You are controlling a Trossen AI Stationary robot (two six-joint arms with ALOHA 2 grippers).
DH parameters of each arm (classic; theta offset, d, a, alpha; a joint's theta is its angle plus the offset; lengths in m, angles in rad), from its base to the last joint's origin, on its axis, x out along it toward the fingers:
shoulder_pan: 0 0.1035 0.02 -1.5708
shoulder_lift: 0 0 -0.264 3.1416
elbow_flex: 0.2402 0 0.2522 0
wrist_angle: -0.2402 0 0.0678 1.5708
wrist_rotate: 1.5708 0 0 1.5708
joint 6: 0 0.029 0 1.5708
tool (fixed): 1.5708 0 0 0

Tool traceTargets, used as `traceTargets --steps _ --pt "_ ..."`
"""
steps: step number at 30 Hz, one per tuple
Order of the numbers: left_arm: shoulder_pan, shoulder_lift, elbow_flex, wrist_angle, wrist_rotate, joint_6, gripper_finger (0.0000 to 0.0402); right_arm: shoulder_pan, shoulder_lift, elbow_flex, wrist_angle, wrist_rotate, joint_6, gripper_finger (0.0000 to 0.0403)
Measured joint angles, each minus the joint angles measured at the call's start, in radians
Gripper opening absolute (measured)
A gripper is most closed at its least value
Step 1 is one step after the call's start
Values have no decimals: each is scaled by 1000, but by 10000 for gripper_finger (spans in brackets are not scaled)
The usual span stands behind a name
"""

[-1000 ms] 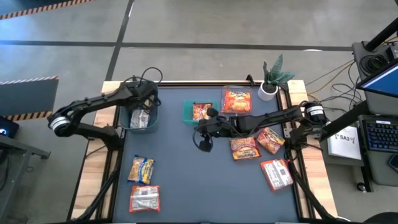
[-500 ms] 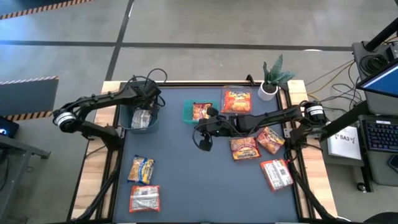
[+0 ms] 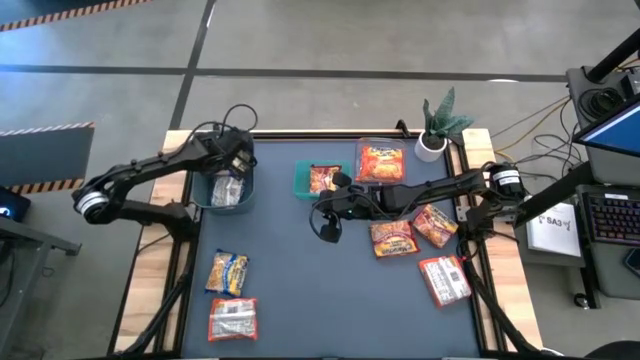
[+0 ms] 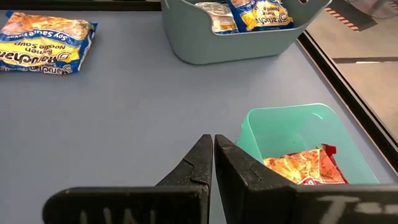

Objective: Sort Maruchan noodles
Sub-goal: Put the top blue noodle pack into the dark blue bin

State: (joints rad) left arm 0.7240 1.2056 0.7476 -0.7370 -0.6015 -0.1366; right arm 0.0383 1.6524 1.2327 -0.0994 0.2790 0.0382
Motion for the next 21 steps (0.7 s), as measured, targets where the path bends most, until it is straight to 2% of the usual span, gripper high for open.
traceTargets --steps 6,12,18,21 --pt "14 58 -43 40 71 -7 0 -2 0 -1 0 0 5 9" --pt "14 94 -42 91 87 -10 0 -2 0 -1 0 1 4 9" --pt "12 67 -4 118 106 40 0 -30 -1 -1 4 -3 -24 9" --pt "12 36 24 112 130 74 0 -84 -15 -2 3 -63 -50 9"
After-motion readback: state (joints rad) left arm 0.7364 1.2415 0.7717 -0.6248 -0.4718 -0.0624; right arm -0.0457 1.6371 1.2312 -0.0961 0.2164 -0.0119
